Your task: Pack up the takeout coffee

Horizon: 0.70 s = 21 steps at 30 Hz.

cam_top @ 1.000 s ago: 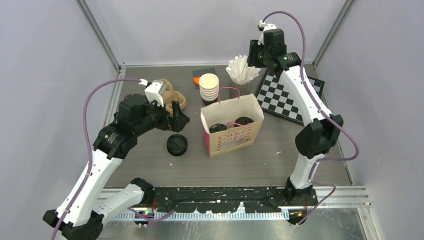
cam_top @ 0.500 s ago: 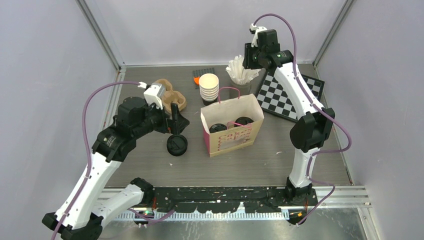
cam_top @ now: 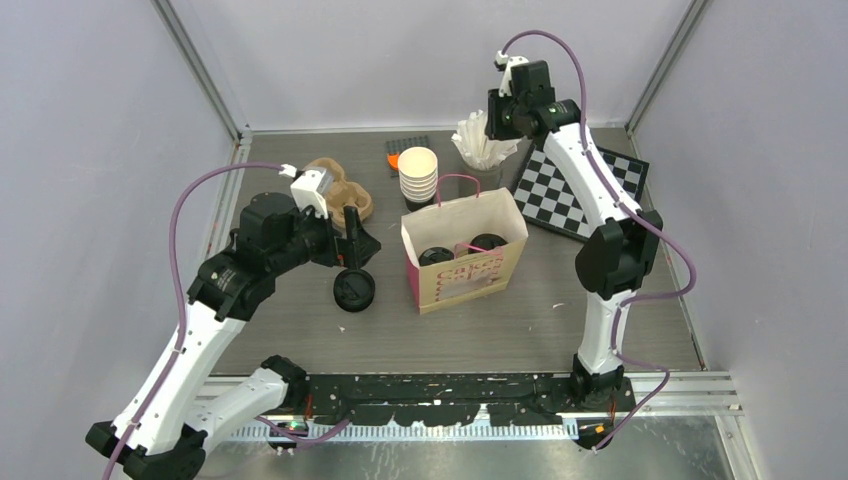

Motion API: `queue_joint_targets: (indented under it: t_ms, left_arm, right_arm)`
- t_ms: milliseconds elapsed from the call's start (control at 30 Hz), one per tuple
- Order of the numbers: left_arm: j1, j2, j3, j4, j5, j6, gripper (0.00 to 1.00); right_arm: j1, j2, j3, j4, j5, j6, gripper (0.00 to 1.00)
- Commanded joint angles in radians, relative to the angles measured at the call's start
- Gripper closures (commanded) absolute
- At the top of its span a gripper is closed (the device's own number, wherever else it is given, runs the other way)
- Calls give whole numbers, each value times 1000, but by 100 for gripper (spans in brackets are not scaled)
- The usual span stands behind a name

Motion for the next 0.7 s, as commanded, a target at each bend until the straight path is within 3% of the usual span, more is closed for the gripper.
queue_joint_targets:
  t_ms: [0, 67, 167, 267, 667]
  left_arm:
    - [7, -9, 1, 43, 12, 3, 2]
    - [7, -10, 3, 42, 10, 5, 2]
    - [7, -11, 2, 35, 7, 12, 2]
    - [7, -15, -2, 36, 4, 16, 2]
    - [7, -2, 0, 56, 25, 18, 2]
  right_arm:
    - [-1, 9, 56, 13, -15, -20, 68]
    - [-2, 13, 61, 16, -11, -30, 72]
    - [-1, 21, 83, 3, -11, -42, 89]
    - [-2, 9, 92, -3, -6, -46, 99]
    - [-2, -63, 137, -59, 18, -47, 97]
